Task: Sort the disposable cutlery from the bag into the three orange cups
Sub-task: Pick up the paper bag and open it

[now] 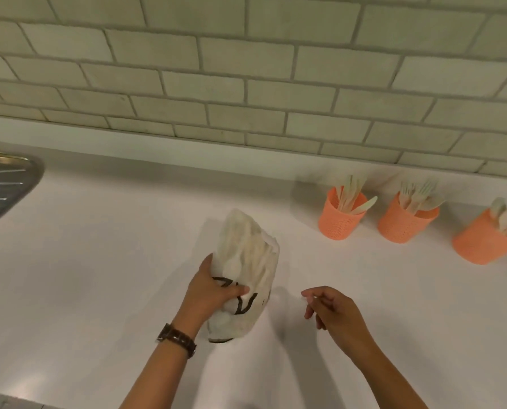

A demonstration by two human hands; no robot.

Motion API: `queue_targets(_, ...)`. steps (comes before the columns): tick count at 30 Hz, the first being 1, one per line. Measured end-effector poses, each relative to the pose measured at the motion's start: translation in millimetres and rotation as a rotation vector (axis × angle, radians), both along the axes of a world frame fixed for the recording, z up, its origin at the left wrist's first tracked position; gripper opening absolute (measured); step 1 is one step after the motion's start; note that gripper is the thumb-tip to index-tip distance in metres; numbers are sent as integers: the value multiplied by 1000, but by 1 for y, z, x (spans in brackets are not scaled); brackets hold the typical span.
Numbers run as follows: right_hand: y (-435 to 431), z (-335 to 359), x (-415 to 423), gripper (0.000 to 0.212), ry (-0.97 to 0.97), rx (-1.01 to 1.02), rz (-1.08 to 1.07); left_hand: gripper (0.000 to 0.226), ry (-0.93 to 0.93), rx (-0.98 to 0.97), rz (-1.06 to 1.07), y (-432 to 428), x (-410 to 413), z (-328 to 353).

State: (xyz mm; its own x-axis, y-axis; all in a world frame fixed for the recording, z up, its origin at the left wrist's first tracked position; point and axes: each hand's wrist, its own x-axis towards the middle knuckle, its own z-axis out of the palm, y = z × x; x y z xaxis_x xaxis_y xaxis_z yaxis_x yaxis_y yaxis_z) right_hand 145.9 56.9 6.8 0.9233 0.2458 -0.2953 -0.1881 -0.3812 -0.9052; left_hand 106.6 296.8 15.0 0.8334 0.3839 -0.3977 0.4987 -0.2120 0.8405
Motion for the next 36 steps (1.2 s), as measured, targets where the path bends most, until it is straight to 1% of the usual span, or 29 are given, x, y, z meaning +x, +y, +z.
queue_targets(1, -3, 1, 2, 23, -11, 8, -9, 82, -86, 140, -62, -3, 4, 2)
queue_targets(4, -11, 7, 5, 22, -40, 45, -43, 77, -373, 708, -318, -15, 13, 5)
queue_targets(5, -13, 9, 6, 21, -47, 58, -53, 77, -456, 820, -409, -18, 15, 2)
queue_targets(6, -16, 11, 7, 20, -52, 70, -59, 78, -492, 873, -511, -21, 14, 1)
queue_targets(7, -18, 12, 8, 21, -57, 79, -61, 78, -473, 875, -617, -23, 12, 1)
queue_targets(8, -19, 12, 9, 22, -63, 86, -63, 73, -401, 824, -713, -23, 9, -1)
queue_targets(10, -21, 13, 10, 22, -77, 97, -73, 56, -185, 613, -830, -19, 2, -2)
queue_targets(11, -21, 12, 11, 22, -84, 100, -81, 46, -155, 503, -800, -18, -1, 0)
queue_targets(12, -22, 12, 12, 22, -89, 103, -86, 36, -189, 416, -709, -17, -3, 2)
queue_targets(13, -22, 12, 14, 22, -97, 106, -89, 28, -261, 372, -569, -16, -4, 2)
queue_targets(14, -21, 13, 15, 23, -108, 112, -90, 23, -349, 397, -393, -12, -4, 2)
queue_targets(15, -20, 14, 15, 23, -122, 119, -91, 19, -405, 473, -212, -7, -3, -1)
queue_targets(16, -18, 14, 16, 24, -139, 121, -96, 18, -413, 553, -51, -1, -1, -4)
queue_targets(17, -15, 15, 18, 25, -159, 119, -106, 20, -377, 598, 66, 3, 2, -6)
queue_targets(18, -11, 16, 20, 25, -190, 103, -117, 24, -308, 595, 117, 7, 5, -9)
queue_targets(19, -7, 15, 23, 24, -243, 64, -119, 30, -234, 552, 111, 9, 8, -10)
queue_targets(21, 1, 9, 36, 20, -408, -107, -72, 34, -131, 438, 45, 9, 16, -11)
queue_targets(22, 4, 4, 45, 20, -481, -196, -28, 29, -113, 418, 14, 6, 19, -7)
queue_targets(23, 9, -2, 55, 25, -516, -275, 15, 21, -127, 436, -4, 2, 22, -3)
queue_targets(24, 14, -5, 63, 30, -492, -338, 38, 12, -160, 468, -9, 0, 25, 4)
queue_targets(25, 18, -6, 70, 35, -427, -367, 37, 11, -203, 487, -14, -3, 26, 11)
queue_targets(26, 23, -6, 76, 37, -353, -365, 22, 18, -238, 483, -17, -4, 26, 18)
queue_targets(28, 27, 1, 82, 32, -301, -269, -4, 22, -291, 441, -17, -6, 22, 31)
queue_targets(30, 25, 19, 80, 23, -322, -103, -22, 19, -328, 417, 13, -5, 13, 42)
queue_targets(32, 19, 41, 73, 21, -329, 52, -26, 17, -374, 443, 31, -5, 3, 52)
queue_targets(34, 12, 60, 61, 25, -362, 132, -5, 19, -448, 475, -14, -11, -2, 63)
queue_targets(36, 7, 75, 48, 28, -398, 157, 10, 24, -521, 505, -136, -25, 0, 75)
